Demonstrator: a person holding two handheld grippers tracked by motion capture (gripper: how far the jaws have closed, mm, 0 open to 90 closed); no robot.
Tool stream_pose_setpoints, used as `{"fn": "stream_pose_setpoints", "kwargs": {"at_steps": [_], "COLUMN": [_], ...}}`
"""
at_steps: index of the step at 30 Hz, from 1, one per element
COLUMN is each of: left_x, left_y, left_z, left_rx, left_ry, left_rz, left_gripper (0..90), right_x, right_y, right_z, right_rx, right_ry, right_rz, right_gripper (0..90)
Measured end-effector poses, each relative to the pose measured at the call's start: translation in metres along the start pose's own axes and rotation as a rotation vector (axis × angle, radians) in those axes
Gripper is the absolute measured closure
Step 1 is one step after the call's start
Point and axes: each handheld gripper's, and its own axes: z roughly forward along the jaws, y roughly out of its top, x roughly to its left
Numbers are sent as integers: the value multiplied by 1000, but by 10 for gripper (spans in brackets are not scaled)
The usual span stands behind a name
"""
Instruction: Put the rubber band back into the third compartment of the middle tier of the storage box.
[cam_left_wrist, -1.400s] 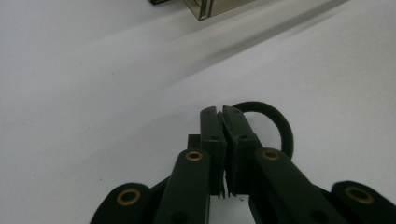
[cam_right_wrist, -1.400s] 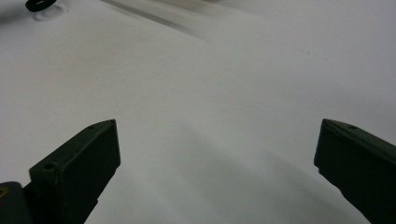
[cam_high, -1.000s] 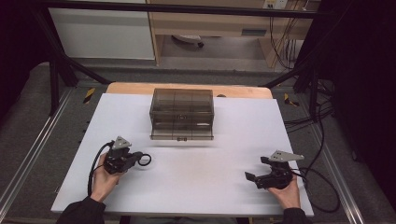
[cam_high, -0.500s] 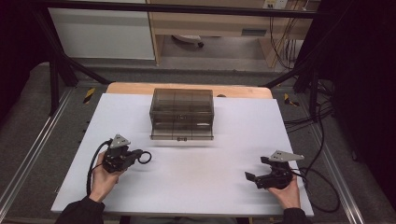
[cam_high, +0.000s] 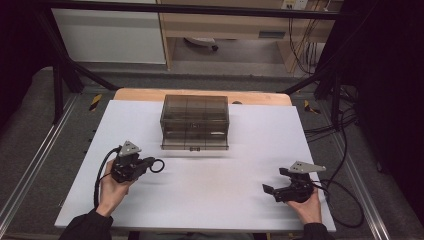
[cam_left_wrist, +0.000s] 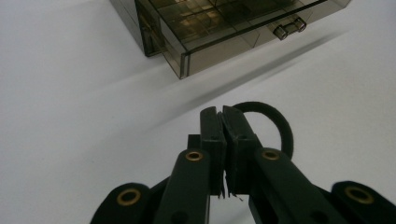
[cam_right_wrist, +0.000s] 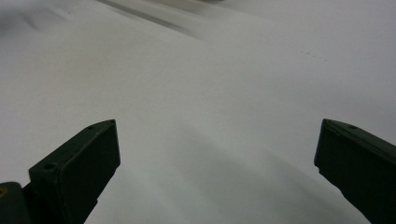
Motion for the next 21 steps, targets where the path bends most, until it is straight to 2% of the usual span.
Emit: {"fn": "stream_pose_setpoints", "kwargs": {"at_steps": [14, 21], "left_x": [-13, -17], "left_y": [22, 28], "left_z": [2, 5], "left_rx": [-30, -30], "left_ry": [-20, -26], "left_rz": [19, 26], "left_gripper": [875, 875], "right_x": [0, 0], "right_y": [0, 0], "right_z": [0, 0], "right_rx": [-3, 0], "right_ry": [1, 2], "right_rz": [1, 1], "right_gripper": [9, 9]}}
